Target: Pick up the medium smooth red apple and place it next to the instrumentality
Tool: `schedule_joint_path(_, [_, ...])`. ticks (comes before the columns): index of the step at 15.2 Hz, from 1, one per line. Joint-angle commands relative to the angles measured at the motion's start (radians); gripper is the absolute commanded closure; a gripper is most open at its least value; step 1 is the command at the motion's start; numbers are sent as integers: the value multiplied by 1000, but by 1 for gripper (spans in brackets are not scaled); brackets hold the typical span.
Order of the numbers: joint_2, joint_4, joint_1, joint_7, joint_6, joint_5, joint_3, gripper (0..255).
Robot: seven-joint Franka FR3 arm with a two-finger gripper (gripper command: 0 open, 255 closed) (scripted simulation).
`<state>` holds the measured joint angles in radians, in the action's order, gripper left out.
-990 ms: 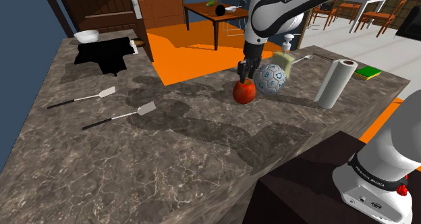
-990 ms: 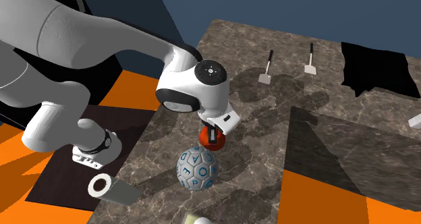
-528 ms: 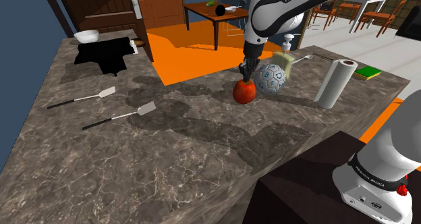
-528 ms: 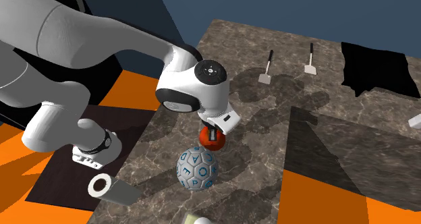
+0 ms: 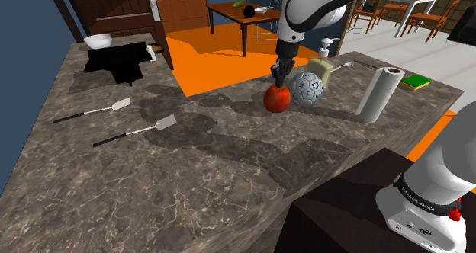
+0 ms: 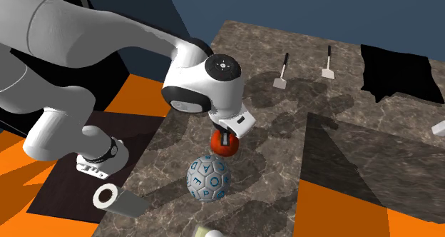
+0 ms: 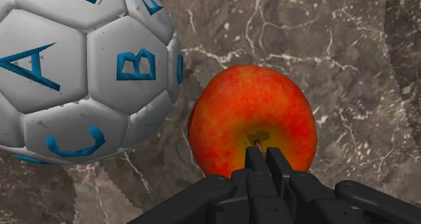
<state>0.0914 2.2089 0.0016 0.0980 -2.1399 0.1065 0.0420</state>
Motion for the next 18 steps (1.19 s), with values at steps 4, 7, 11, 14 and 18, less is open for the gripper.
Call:
schedule_joint_path(4, [26, -43, -1, -6, 70, -3, -1, 255])
schedule_joint_path(7, [38, -71, -1, -10, 110, -5, -1, 255])
schedule_joint_path(11, [51, -112, -2, -14, 163, -7, -2, 255])
schedule_joint_path(14, [59, -145, -2, -17, 203, -8, -3, 255])
schedule_joint_path(18, [65, -191, -3, -21, 256, -10, -3, 255])
